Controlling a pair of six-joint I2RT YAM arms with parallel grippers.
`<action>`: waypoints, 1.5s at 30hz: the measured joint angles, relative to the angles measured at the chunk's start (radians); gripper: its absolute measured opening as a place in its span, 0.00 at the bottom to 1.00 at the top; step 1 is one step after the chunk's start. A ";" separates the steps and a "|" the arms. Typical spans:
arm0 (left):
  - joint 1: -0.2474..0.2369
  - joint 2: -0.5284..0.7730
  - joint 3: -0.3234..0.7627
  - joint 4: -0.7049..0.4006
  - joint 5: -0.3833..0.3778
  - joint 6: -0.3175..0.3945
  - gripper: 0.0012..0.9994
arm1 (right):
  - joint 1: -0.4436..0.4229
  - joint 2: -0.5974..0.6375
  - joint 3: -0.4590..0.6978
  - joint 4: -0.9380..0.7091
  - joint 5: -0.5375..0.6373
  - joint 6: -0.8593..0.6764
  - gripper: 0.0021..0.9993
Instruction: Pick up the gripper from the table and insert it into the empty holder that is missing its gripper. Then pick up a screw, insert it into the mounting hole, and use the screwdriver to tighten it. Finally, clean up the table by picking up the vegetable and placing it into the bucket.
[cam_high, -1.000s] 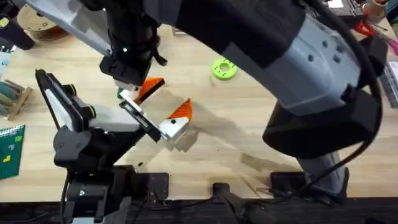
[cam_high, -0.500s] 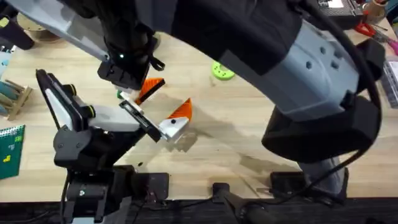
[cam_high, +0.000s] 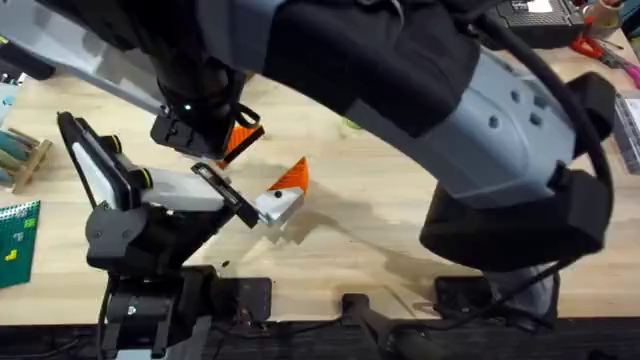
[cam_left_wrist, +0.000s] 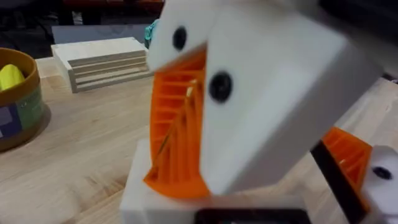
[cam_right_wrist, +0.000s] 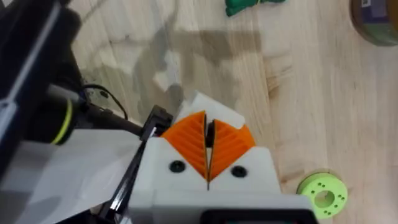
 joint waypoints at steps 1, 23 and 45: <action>0.000 0.000 0.000 0.000 -0.001 0.000 0.97 | 0.000 0.000 0.000 0.001 0.000 0.000 0.00; 0.000 0.000 0.000 0.000 -0.005 0.006 0.97 | -0.023 0.000 0.000 0.025 0.022 0.006 0.46; 0.000 0.000 0.000 0.002 -0.005 0.023 0.97 | -0.015 0.000 0.211 -0.090 -0.028 0.022 0.00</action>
